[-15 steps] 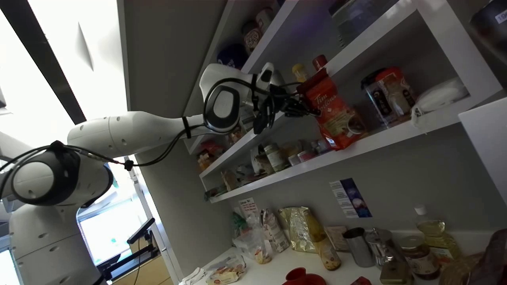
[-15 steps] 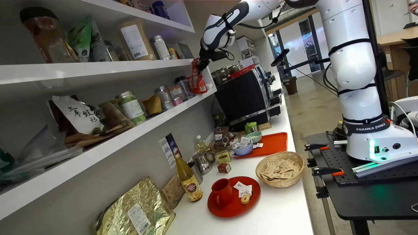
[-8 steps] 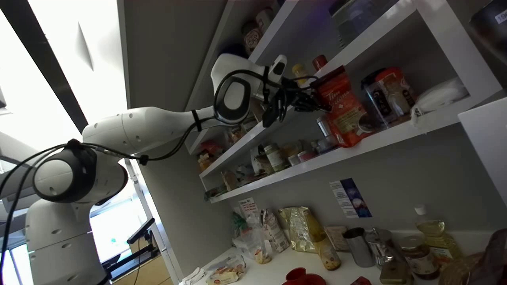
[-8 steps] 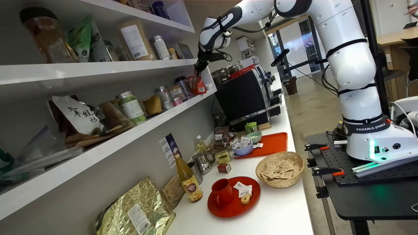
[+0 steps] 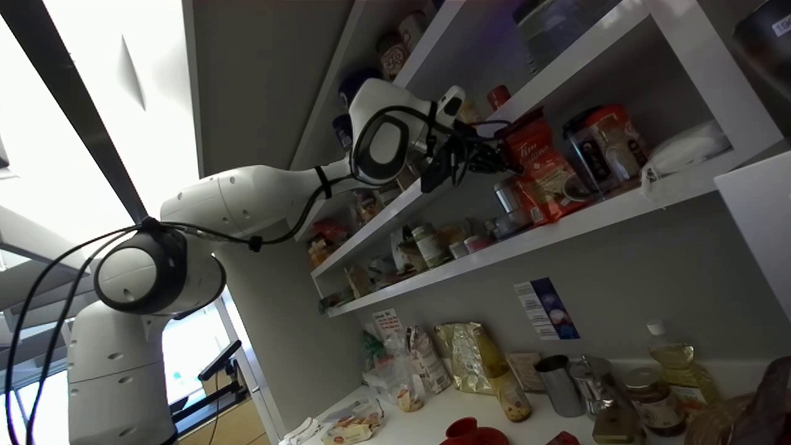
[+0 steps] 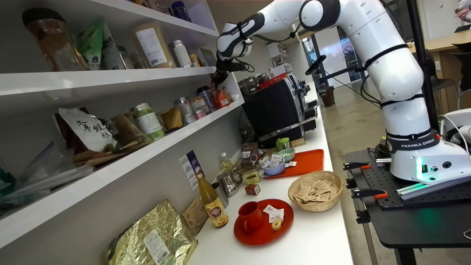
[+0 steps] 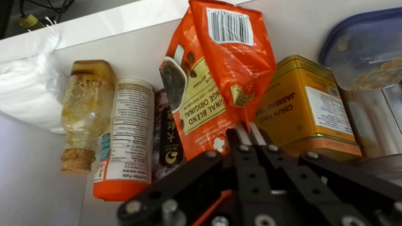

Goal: Move the orange packet of coffee to the right side of the bottom shelf

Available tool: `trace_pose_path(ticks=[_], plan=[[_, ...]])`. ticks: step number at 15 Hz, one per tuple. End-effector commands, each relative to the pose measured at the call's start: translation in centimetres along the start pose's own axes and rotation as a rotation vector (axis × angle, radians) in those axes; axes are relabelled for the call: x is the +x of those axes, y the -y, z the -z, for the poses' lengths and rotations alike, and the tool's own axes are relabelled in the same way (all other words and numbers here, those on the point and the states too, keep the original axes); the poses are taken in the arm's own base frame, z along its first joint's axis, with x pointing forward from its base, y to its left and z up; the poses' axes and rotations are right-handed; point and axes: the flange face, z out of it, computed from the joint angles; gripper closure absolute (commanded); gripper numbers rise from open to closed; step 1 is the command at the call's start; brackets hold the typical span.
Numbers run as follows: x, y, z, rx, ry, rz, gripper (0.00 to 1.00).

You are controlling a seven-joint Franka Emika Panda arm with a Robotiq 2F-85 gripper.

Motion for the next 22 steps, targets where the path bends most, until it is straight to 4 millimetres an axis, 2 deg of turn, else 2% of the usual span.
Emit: trace_pose_path(ticks=[1, 7, 9, 10, 11, 13, 19, 22], plan=[[1.2, 1.0, -2.9, 0.045, 0.047, 0.023, 0.98], [1.4, 2.9, -5.0, 0.060, 0.071, 0.069, 0.98], [1.2, 2.9, -5.1, 0.062, 0.072, 0.069, 0.99], [1.2, 2.8, -4.9, 0.053, 0.074, 0.067, 0.96], [1.0, 2.9, -4.6, 0.051, 0.078, 0.070, 0.72], [0.6, 2.8, -3.1, 0.021, 0.079, 0.073, 0.68], [-2.8, 2.8, 3.1, -0.101, 0.090, 0.144, 0.24], [-5.2, 3.4, 5.8, -0.133, 0.093, 0.211, 0.03]])
